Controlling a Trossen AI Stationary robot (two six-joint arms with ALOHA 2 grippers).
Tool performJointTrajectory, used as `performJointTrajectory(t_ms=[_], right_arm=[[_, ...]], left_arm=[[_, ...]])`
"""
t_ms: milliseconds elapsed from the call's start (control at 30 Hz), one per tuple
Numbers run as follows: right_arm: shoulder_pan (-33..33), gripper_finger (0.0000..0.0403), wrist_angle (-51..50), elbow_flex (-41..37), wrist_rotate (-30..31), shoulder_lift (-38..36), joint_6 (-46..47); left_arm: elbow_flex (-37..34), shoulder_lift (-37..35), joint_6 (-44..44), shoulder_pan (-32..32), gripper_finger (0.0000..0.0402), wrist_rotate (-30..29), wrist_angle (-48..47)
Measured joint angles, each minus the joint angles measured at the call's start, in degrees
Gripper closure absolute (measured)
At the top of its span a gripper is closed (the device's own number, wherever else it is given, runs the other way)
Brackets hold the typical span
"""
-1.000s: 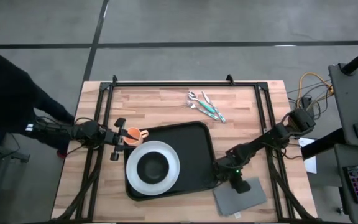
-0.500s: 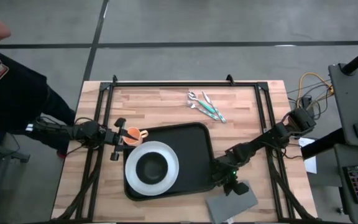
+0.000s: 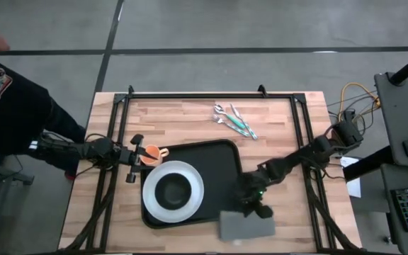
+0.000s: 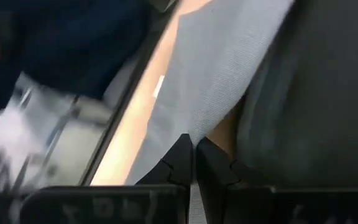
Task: Set up tray
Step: Put the gray napkin on the black tray to the right of the white plate
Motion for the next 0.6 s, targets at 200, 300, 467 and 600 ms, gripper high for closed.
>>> performJointTrajectory(t_ms=[200,300,467,600], right_arm=[[-2.28,0.0394,6.44,0.00,7.68,-0.02,7.93],[-2.69,0.0394,7.85,0.00,9.77,-0.25,9.34],[-2.78,0.0394,7.86,0.00,15.23,-1.28,10.99],[-2.78,0.0394,7.44,0.00,19.28,-2.44,13.01]], left_arm=[[0.00,0.25,0.00,-0.01,0.0285,0.00,-0.04],[0.00,0.32,-0.01,0.00,0.0285,0.02,-0.01],[0.00,0.34,0.00,0.00,0.0285,0.02,0.00],[0.00,0.34,0.00,0.01,0.0285,0.02,0.00]])
